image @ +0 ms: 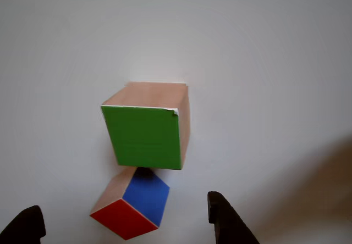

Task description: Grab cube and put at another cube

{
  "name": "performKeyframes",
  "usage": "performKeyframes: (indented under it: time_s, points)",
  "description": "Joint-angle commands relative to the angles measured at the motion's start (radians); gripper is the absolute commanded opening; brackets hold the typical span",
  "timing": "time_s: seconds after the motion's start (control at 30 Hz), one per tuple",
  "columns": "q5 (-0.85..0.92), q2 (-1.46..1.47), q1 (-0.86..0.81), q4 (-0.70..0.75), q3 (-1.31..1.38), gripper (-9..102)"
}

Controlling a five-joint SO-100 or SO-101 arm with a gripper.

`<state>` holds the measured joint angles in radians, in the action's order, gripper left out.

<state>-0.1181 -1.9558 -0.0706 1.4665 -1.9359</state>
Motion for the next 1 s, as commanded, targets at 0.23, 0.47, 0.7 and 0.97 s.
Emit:
performKeyframes:
  time_s: [0.23,0.47,0.7,0.97]
  points:
    - [0.006,0.199,-0.023,-0.054,0.107,46]
    - [0.012,0.288,-0.031,-0.095,0.120,46]
    - [0.011,0.365,-0.028,-0.114,0.126,46]
    - [0.014,0.422,-0.040,-0.160,0.115,44]
